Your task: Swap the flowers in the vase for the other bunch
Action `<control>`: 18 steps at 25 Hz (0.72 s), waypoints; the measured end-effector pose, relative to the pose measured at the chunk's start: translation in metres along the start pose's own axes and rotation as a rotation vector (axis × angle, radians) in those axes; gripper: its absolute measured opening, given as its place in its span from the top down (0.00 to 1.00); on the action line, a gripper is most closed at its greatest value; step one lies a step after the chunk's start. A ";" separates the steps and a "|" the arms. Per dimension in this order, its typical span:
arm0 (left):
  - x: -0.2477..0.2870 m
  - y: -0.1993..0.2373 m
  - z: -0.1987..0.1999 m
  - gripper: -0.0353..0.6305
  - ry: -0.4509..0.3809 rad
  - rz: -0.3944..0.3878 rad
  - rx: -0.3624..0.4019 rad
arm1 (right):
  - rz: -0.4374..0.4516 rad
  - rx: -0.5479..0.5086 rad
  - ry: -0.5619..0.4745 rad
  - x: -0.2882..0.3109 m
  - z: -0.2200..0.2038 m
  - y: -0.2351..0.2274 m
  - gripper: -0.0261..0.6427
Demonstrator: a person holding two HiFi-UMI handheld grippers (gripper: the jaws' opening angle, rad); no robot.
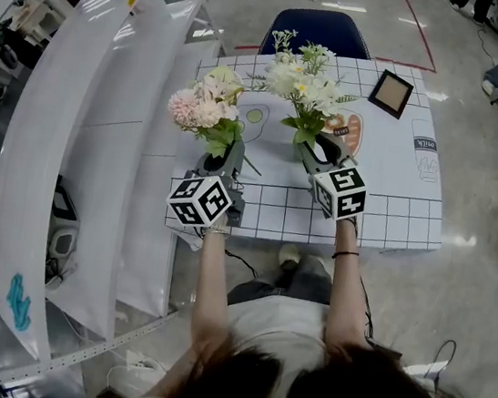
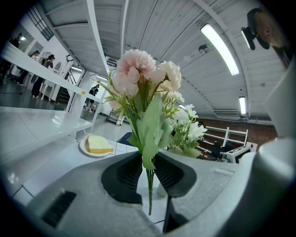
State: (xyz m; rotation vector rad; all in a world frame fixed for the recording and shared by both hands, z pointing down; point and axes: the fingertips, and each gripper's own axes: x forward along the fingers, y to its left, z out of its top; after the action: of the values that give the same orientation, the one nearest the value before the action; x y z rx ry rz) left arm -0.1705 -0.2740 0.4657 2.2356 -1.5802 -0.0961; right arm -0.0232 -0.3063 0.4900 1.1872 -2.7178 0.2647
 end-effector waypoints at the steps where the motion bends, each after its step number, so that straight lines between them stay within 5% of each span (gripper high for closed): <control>1: 0.000 0.000 0.000 0.83 0.000 0.000 -0.001 | 0.002 0.004 0.000 -0.001 0.000 0.001 0.81; 18: -0.012 -0.007 -0.004 0.83 -0.016 0.021 -0.015 | 0.013 0.028 0.037 -0.017 -0.013 -0.008 0.81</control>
State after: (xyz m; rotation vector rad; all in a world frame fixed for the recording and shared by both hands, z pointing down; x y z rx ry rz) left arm -0.1675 -0.2597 0.4647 2.2120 -1.6055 -0.1194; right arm -0.0051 -0.2963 0.4991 1.1612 -2.6996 0.3237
